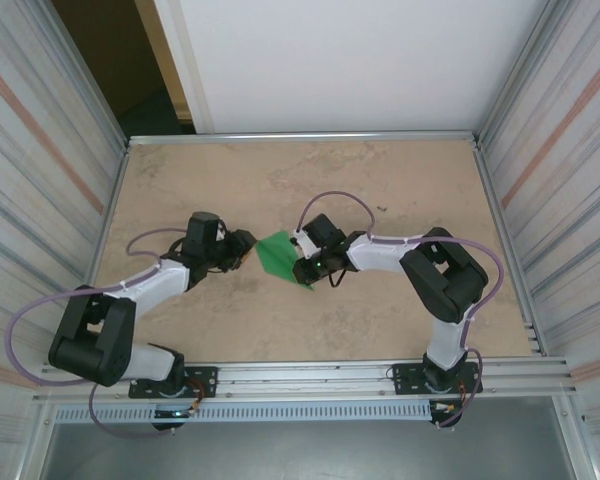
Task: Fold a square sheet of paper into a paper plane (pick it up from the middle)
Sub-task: Fourth fold the wing at the center of the table.
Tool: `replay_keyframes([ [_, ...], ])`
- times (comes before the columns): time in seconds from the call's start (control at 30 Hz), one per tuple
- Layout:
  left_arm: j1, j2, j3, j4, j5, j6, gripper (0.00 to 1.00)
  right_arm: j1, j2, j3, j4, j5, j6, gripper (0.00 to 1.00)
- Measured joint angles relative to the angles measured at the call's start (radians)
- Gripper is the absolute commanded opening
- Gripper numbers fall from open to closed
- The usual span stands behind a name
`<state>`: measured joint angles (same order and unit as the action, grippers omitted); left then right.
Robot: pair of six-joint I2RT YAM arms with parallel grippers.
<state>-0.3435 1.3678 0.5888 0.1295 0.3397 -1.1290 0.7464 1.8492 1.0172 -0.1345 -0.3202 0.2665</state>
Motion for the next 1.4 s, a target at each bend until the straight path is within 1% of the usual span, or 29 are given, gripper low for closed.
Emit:
replay_keyframes([
  [0.3,-0.097,0.094,-0.015,0.131,0.041,0.004,0.40,-0.089,0.018,-0.043,0.072,-0.197,0.101,0.15],
  [0.47,-0.112,0.172,-0.013,0.186,0.071,0.008,0.40,-0.127,0.027,-0.069,0.120,-0.274,0.145,0.16],
  [0.77,-0.154,0.272,0.093,0.182,0.114,0.057,0.40,-0.140,0.031,-0.092,0.166,-0.315,0.179,0.16],
  [0.93,-0.157,0.324,0.137,0.162,0.124,0.076,0.40,-0.147,0.034,-0.098,0.182,-0.333,0.198,0.16],
  [1.27,-0.169,0.354,0.162,0.107,0.124,0.097,0.37,-0.153,0.034,-0.106,0.202,-0.344,0.206,0.17],
  [1.4,-0.169,0.355,0.162,0.102,0.124,0.097,0.38,-0.158,0.036,-0.106,0.204,-0.356,0.216,0.19],
])
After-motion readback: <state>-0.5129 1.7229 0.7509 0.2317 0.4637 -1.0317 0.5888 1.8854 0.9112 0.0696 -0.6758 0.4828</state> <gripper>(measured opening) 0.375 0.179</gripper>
